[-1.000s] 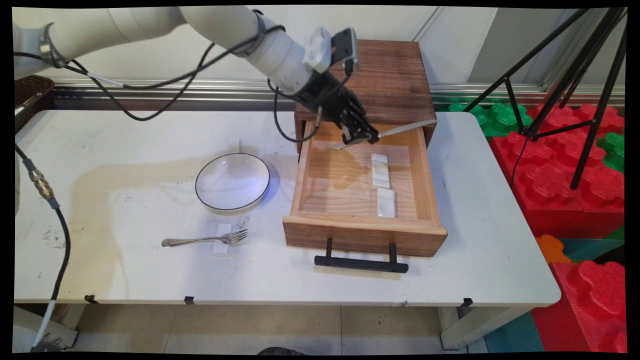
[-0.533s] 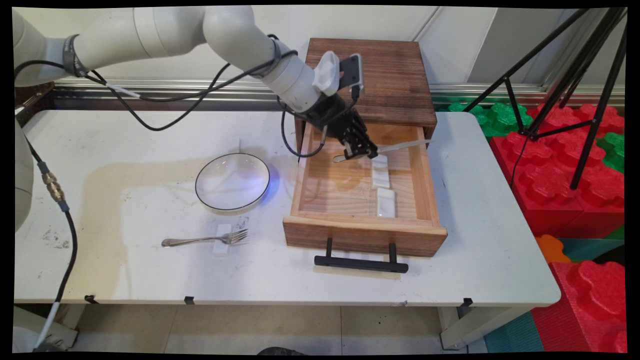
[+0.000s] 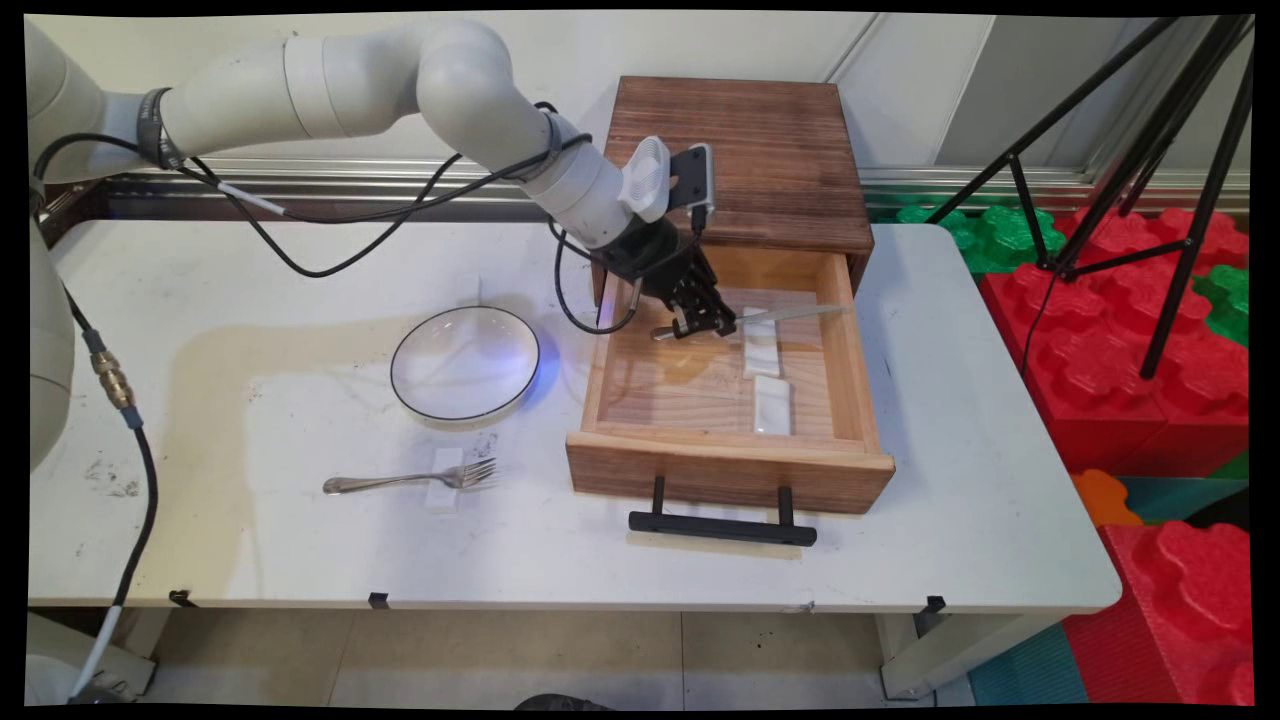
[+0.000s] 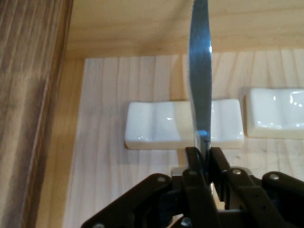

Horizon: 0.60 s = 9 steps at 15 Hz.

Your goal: Place the picked object into the drawer

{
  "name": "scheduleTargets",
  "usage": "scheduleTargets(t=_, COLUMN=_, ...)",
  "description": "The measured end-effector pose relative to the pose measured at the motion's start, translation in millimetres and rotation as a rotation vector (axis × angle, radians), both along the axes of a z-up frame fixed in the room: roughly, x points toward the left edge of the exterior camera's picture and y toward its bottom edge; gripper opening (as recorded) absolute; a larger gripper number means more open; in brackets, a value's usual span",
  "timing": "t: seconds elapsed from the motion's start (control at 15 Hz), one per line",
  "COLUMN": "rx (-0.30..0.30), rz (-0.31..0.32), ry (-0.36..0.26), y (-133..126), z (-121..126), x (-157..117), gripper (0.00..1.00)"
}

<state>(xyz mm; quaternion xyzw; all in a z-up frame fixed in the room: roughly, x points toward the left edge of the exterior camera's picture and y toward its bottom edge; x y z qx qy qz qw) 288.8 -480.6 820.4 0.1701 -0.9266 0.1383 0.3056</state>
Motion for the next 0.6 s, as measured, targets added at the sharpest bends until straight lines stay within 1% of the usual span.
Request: scheduleTargets(t=0.6, rx=0.007, rz=-0.004, ry=-0.023, y=-1, z=-18, x=5, gripper=0.0)
